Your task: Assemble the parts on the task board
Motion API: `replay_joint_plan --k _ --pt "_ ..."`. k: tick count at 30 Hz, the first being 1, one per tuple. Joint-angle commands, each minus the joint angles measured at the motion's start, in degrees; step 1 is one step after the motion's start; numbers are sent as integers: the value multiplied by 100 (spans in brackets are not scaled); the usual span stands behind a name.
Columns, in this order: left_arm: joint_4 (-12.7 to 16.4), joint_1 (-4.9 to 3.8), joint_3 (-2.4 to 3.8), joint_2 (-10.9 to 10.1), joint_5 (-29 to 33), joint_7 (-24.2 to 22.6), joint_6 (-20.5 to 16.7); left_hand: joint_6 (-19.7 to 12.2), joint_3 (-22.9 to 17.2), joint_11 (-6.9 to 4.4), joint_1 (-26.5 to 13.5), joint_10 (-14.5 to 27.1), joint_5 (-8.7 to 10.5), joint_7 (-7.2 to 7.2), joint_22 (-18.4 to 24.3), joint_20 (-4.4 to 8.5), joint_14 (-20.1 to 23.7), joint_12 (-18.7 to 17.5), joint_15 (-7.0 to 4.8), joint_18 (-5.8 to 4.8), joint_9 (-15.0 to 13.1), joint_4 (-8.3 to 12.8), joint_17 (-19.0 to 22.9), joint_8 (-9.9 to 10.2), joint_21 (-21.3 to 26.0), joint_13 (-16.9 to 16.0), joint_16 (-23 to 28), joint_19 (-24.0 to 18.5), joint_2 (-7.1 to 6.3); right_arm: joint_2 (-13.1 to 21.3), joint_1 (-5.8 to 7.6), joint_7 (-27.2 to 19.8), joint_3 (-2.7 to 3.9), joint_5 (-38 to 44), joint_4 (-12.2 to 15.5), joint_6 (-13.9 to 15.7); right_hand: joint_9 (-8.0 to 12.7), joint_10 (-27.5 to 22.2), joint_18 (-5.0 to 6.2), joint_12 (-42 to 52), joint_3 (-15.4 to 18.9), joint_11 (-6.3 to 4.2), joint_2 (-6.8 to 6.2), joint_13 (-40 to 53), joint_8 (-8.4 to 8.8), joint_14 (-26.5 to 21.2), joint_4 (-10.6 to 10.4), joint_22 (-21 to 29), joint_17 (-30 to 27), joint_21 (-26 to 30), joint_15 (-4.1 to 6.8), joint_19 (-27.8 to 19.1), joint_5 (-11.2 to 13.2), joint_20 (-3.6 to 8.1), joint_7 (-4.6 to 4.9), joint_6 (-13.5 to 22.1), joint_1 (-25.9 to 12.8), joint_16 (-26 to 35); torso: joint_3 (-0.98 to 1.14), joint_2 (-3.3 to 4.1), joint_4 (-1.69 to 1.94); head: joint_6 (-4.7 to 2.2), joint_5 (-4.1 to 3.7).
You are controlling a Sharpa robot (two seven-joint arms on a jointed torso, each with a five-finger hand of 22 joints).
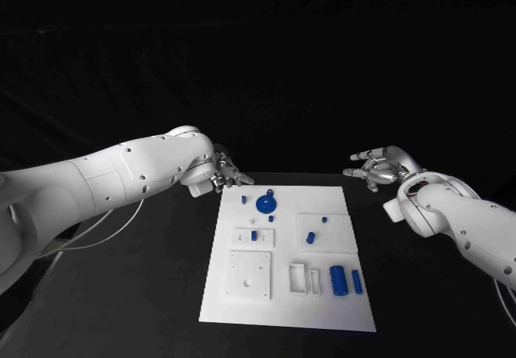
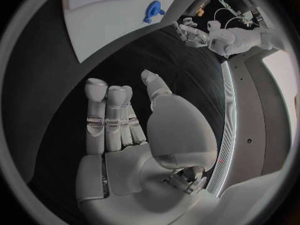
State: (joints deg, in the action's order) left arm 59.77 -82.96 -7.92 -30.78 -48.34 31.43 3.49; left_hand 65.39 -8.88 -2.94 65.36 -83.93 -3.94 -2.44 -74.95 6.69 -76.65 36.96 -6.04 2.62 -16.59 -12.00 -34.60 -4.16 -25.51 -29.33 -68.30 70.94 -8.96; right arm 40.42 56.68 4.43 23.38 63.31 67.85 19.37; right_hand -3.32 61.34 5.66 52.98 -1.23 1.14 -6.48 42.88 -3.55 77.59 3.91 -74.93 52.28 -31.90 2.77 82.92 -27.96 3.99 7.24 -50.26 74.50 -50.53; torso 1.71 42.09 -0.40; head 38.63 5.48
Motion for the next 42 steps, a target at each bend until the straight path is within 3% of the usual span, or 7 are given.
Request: replay_joint_plan --k 1,11,18,21,27,34,42 --pt "-287 -32 8 160 -85 -237 266 -42 7 51 -17 -51 -30 -32 -90 4 53 -28 13 -91 77 27 24 -18 60 -18 -30 46 55 -10 -4 -88 2 -25 20 2 4 -23 67 -7 -7 -8 -11 -9 28 -21 -47 -325 -7 32 18 28 -28 5 3 23 -36 22 -4 44 -24 -61 36" --pt "-1330 -40 10 702 -245 -388 773 -122 26 67 -56 -5 15 -53 -93 4 105 -26 20 -105 100 39 31 -6 94 -35 -47 30 67 -36 -3 -108 3 -26 58 24 4 -21 70 -7 5 -8 -21 -14 29 -21 -86 -320 -10 62 18 30 -40 4 3 31 -33 26 -17 137 -70 -158 74" --pt "-1853 67 -31 964 -363 -482 1031 -135 33 67 -117 23 39 -50 -101 7 135 15 20 -114 102 -53 35 -25 100 -65 -93 25 1 -37 -3 -114 3 -26 112 25 4 -22 71 -12 2 -10 -25 -21 29 -19 -127 -320 -14 72 19 35 -144 5 2 28 -44 29 -29 180 -77 -203 89" --pt "-2009 139 -43 1038 -364 -529 1079 -8 43 44 -99 -16 -258 -10 -109 8 114 59 13 -112 33 57 19 -85 73 -86 -161 39 88 -39 -2 -112 4 -26 148 21 5 -23 71 -14 -3 -11 -27 -24 30 -19 -132 -318 -15 83 20 34 -178 5 3 34 -40 30 -34 212 -94 -231 95" --pt "-2197 248 -59 1128 -313 -584 1083 -6 70 -3 -172 -21 -619 78 -113 41 105 96 -22 -137 -467 158 -45 -526 14 -106 -255 31 87 -39 -1 -108 6 -22 191 18 5 -23 71 -18 -19 -12 -28 -29 29 -20 -121 -317 -18 94 20 33 -186 5 3 38 -13 34 -42 264 -132 -250 97" --pt "-2302 309 -71 1156 -288 -616 1058 -206 47 -32 -204 -25 -563 155 -110 54 88 181 -44 -144 -1442 -51 -153 -1019 -92 -131 -385 0 -19 -34 1 -106 7 -18 203 17 4 -23 72 -21 -43 -12 -23 -32 29 -22 -92 -316 -19 102 20 32 -172 6 4 33 24 36 -36 280 -163 -236 105" --pt "-2281 322 -76 1125 -146 -610 1108 -246 520 -48 -218 -31 -239 183 -113 56 85 236 -50 -145 -1937 -443 -233 -1035 -168 -145 -475 -27 -225 -30 1 -121 9 316 216 25 4 -19 68 -43 -164 -14 8 -53 29 -32 183 -324 -17 90 18 27 -53 5 9 12 110 38 -31 282 -162 -240 82"
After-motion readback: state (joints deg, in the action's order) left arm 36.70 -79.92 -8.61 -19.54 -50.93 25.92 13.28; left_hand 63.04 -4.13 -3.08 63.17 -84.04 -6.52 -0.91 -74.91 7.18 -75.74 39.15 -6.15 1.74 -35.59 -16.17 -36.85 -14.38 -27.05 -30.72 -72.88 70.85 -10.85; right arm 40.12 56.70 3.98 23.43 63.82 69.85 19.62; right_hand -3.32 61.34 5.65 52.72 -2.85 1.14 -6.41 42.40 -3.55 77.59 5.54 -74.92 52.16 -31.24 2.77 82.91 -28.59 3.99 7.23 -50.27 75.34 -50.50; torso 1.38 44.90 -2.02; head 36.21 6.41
